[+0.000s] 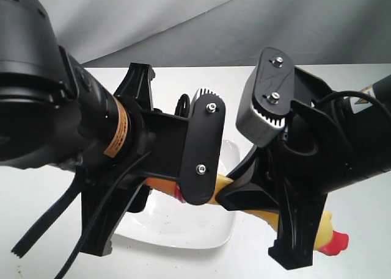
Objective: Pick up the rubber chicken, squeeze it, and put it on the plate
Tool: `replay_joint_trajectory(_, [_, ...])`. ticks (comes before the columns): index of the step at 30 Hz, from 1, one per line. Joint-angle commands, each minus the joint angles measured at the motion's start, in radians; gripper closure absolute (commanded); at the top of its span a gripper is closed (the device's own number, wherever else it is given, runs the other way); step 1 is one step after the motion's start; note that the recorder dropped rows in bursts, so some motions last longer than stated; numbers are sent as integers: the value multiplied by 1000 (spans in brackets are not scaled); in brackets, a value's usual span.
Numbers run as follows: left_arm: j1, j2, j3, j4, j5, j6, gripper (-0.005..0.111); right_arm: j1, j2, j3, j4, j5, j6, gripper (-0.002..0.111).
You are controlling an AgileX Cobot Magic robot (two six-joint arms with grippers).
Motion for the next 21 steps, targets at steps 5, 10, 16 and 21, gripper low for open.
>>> replay_joint_trajectory(5, [-1, -13, 0, -7, 136, -4, 106, -3, -10, -1, -3, -6, -7, 108])
replay_joint_trajectory(10, [-1, -45, 0, -7, 136, -119, 107, -3, -10, -1, -3, -6, -7, 108])
replay_joint_trajectory(16, [-1, -117, 0, -7, 136, -250, 107, -3, -10, -1, -3, 3, -7, 108])
replay_joint_trajectory(21, [-1, -173, 0, -61, 113, -244, 107, -3, -10, -1, -3, 3, -7, 108])
